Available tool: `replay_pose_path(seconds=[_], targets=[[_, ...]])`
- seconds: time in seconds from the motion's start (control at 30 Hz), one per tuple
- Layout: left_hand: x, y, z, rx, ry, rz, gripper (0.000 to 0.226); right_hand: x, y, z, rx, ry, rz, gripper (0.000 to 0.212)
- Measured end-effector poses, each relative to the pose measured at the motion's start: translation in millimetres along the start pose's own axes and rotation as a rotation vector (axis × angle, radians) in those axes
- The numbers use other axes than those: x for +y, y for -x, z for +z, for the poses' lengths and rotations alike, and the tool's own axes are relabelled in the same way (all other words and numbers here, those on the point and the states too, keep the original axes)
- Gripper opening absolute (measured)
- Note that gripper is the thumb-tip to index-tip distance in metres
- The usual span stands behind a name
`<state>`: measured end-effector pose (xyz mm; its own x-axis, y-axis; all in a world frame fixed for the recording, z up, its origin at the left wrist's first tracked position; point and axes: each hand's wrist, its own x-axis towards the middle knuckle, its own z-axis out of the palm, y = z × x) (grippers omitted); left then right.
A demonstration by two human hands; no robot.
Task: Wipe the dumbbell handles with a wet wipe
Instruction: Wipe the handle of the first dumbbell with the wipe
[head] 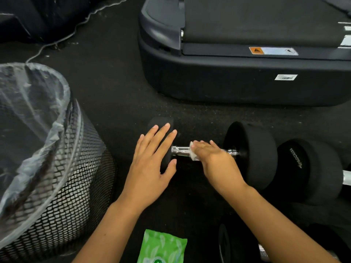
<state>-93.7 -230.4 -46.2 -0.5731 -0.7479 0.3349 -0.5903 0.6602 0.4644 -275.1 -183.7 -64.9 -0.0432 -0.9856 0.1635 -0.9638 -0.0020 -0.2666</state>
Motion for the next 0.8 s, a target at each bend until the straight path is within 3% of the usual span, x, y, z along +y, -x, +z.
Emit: replay_pose_path(seconds=[0.1,0.27,0.37,0.57,0.73,0.8], targets=[[0,0,1,0.015,-0.002,-0.001,0.065,-12,-19,-12,-0.072,-0.096,0.125,0.033],[0,0,2,0.012,0.007,-0.013,0.065,-9,-9,-17,-0.084,-0.153,0.112,0.037],[-1,2,2,0.017,0.003,0.002,0.062,0,-22,-19,-0.069,-0.164,0.221,0.018],[-1,2,2,0.014,0.015,-0.008,0.061,-2,-20,-19,-0.139,-0.179,0.112,0.018],[-2,2,2,0.021,0.018,0.0,0.061,-1,-29,-21,-0.144,-0.178,0.202,0.018],[-1,2,3,0.021,0.022,-0.013,0.062,-9,-26,-18,-0.144,-0.155,0.132,0.019]])
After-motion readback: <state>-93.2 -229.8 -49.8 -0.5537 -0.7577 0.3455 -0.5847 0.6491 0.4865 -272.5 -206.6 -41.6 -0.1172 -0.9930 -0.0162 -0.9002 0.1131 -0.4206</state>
